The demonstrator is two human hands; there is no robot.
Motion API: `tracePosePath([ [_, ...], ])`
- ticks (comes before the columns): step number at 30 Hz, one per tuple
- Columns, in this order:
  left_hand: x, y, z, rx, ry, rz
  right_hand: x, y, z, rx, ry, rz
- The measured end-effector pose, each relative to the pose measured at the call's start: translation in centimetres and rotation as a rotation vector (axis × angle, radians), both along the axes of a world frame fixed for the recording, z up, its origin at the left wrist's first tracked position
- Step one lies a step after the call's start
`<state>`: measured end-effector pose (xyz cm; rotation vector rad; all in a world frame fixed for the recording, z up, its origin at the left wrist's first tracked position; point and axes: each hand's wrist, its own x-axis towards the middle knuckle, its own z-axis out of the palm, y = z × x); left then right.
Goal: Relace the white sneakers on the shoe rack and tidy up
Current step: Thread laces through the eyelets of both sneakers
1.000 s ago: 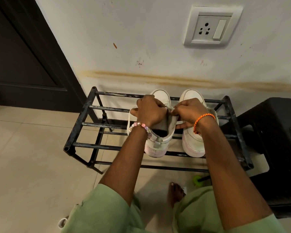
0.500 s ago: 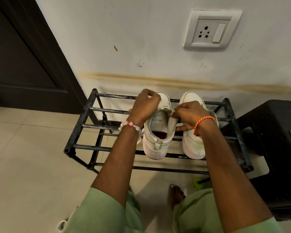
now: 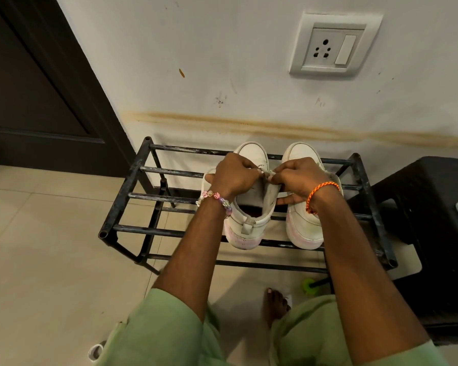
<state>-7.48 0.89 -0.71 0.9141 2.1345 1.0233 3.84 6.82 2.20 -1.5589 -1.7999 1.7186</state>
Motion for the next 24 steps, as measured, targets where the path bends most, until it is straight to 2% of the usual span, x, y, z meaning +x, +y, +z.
tracePosePath([
  [6,-0.3,-0.5,2.9,0.434,-0.478,0.053,0.2,0.1,-0.1,0.007,0.004,0.011],
  [8,-0.6,-0.6,3.6,0.505,-0.568,0.053,0.2,0.1,-0.1,0.002,0.009,0.016],
  [11,-0.9,-0.7,3.6,0.499,-0.744,0.094,0.2,0.1,-0.2,-0.011,0.018,0.018],
  [12,-1.0,-0.7,3.3,0.449,-0.728,0.12,0.2,0.2,-0.2,-0.011,0.017,0.019],
  [13,-1.1,-0.7,2.9,0.366,-0.609,0.138,0.1,0.2,-0.2,-0.009,0.013,0.02],
  [16,-1.1,-0.4,1.0,0.102,-0.119,0.05,0.1,0.3,-0.4,0.002,0.002,0.021],
  [19,-0.2,-0.5,0.1,-0.139,0.238,-0.107,0.1,0.3,-0.4,0.006,-0.004,0.019],
  [21,0.3,-0.4,0.1,-0.161,0.357,-0.111,0.1,0.3,-0.4,0.005,-0.005,0.022],
  [24,0.3,-0.3,0.1,-0.108,0.324,-0.068,0.1,0.3,-0.4,0.0,0.001,0.013],
])
